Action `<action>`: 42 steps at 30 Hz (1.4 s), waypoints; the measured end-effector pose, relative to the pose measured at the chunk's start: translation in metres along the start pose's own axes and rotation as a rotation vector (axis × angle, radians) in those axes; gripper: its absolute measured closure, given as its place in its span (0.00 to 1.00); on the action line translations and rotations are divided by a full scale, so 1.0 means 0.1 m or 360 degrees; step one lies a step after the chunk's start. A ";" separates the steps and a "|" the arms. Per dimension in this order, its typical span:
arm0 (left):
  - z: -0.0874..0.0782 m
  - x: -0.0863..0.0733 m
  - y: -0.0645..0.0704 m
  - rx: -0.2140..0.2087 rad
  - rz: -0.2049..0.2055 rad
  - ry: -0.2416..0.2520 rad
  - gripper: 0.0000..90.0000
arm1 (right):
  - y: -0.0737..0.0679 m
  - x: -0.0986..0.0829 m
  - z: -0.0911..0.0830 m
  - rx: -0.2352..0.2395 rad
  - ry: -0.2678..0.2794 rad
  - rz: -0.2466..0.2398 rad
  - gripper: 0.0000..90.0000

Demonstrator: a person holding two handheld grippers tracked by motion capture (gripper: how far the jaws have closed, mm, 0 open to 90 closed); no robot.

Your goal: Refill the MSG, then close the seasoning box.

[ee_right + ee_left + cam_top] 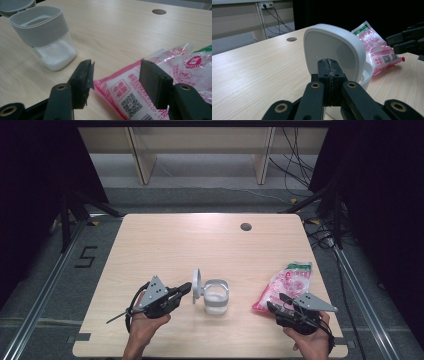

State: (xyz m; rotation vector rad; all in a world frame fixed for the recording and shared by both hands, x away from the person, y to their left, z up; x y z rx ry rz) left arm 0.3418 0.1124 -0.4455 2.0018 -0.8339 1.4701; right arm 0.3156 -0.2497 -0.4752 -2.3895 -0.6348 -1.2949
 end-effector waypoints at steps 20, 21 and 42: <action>0.08 0.08 0.13 -0.0035 0.0023 0.0025 0.99 | -0.06 -0.04 0.02 -0.0003 -0.0006 -0.0047 0.43; 0.09 0.09 0.14 -0.0043 0.0040 0.0027 0.99 | -0.06 -0.05 0.01 0.0005 -0.0014 -0.0052 0.43; 0.19 0.07 0.24 -0.0115 0.0039 0.0046 0.99 | -0.19 -0.11 -0.03 0.0032 -0.0033 -0.0061 0.41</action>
Point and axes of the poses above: each handheld gripper's, and its own axes: z roughly forward along the jaws, x roughly out of its top, y roughly to its right, the point moved 3 cm from there along z, roughly forward along the jaws, and after that the axes turned 2 degrees about -y, right-handed, at the moved point
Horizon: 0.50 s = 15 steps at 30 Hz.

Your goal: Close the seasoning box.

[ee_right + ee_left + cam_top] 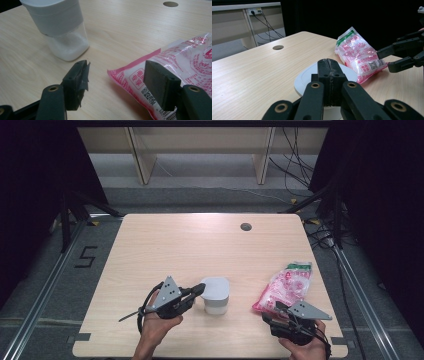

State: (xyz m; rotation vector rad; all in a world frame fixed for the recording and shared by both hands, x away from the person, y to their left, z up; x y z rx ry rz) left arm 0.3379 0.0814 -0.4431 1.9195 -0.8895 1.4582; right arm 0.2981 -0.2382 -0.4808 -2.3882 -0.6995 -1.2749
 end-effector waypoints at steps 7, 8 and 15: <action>-0.10 -0.04 0.00 0.0012 -0.0046 0.0017 0.77 | -0.02 -0.02 -0.02 -0.0001 -0.0004 0.0006 0.41; -0.12 -0.06 -0.01 0.0022 -0.0035 0.0009 0.75 | -0.03 -0.02 -0.01 -0.0009 -0.0009 0.0025 0.41; -0.20 -0.17 -0.06 0.0082 -0.0069 -0.0014 0.58 | -0.04 -0.04 -0.02 0.0003 -0.0016 0.0025 0.41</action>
Point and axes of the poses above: each handheld gripper's, and its own axes: z roughly forward along the jaws, x roughly out of its top, y roughly to its right, the point moved 3 cm from there along z, roughly forward along the jaws, and after that the axes turned 2 degrees about -y, right-handed, at the moved point
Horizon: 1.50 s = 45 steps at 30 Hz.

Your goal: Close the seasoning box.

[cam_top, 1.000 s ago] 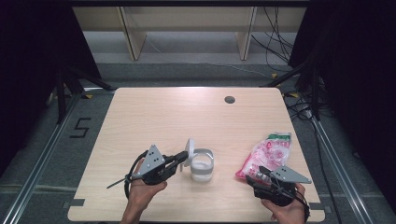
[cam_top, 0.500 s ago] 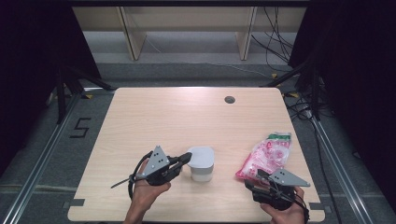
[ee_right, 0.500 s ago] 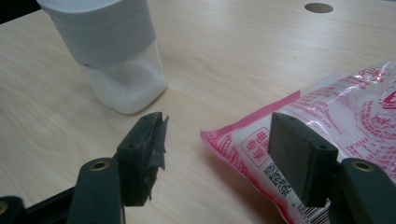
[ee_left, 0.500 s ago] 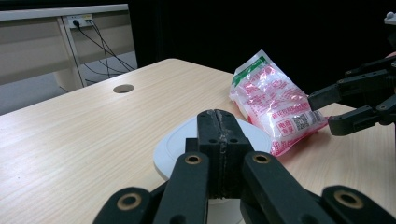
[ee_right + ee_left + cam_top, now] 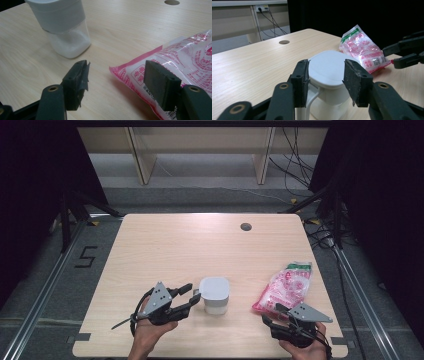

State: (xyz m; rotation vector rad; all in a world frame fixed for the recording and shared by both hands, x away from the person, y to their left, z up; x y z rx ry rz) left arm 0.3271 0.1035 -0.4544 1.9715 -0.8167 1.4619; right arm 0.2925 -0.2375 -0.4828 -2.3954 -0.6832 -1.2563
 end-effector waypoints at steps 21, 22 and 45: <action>-0.06 -0.28 0.11 0.0081 -0.0096 -0.0027 0.36 | -0.05 -0.05 -0.03 0.0033 -0.0047 -0.0016 0.39; -0.08 -0.31 0.12 0.0114 -0.0102 -0.0041 0.36 | -0.06 -0.05 -0.02 0.0039 -0.0026 0.0005 0.39; -0.04 -0.43 0.32 0.0079 0.0045 -0.0166 0.31 | -0.10 -0.14 -0.05 0.0050 -0.0085 -0.0038 0.38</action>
Point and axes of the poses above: each handheld gripper's, and its own axes: z roughly forward along the jaws, x roughly out of its top, y roughly to its right, the point moved 3 cm from there along z, roughly forward along the jaws, and after that the axes turned 2 degrees about -y, right-handed, at the moved point
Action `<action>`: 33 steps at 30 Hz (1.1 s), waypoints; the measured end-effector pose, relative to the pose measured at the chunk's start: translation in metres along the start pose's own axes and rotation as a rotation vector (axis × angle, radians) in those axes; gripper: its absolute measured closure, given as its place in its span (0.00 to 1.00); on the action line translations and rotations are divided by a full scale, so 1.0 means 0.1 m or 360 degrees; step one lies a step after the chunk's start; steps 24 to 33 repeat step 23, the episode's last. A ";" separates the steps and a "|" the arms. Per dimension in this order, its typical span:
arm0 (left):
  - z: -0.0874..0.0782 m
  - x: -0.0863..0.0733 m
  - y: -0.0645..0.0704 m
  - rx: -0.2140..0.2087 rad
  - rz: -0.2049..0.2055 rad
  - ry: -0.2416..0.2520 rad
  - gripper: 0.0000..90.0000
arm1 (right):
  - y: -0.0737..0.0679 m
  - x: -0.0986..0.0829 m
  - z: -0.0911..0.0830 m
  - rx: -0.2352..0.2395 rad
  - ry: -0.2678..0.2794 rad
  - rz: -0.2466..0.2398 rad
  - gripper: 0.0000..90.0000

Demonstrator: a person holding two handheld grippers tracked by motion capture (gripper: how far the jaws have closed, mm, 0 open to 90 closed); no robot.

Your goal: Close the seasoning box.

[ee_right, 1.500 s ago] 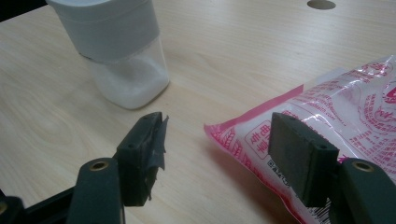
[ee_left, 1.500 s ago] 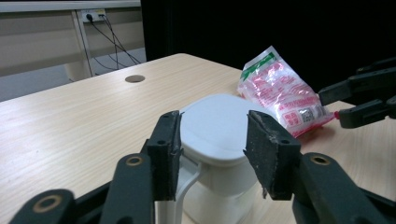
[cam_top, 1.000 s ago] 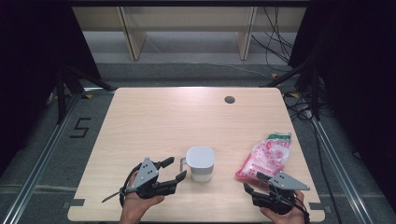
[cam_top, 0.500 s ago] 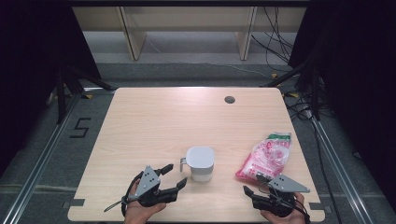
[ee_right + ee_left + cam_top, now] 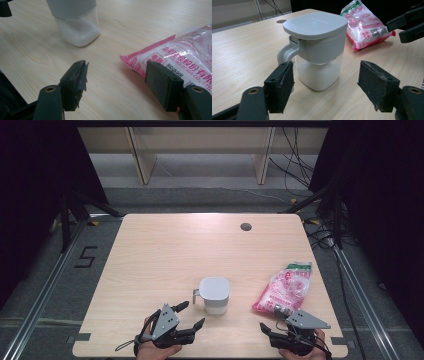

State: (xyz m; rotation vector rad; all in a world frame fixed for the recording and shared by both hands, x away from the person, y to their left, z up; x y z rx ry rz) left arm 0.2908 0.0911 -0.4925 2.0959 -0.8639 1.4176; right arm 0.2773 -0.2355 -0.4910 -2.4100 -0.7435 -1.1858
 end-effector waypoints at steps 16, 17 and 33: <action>0.01 0.00 0.01 -0.0013 -0.0001 -0.0001 0.31 | -0.01 -0.05 0.02 0.0014 -0.0022 -0.0046 0.38; 0.01 0.00 0.01 -0.0012 0.0001 -0.0002 0.31 | -0.02 -0.05 0.02 0.0020 -0.0016 -0.0038 0.38; -0.01 0.00 -0.01 -0.0022 0.0011 -0.0008 0.30 | -0.01 -0.05 0.02 0.0017 -0.0031 -0.0050 0.37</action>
Point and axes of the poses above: each handheld gripper's, and its own axes: z roughly forward along the jaws, x roughly out of its top, y roughly to its right, the point moved 3 cm from there along z, roughly forward along the jaws, and after that the axes turned 2 degrees about -y, right-handed, at the moved point
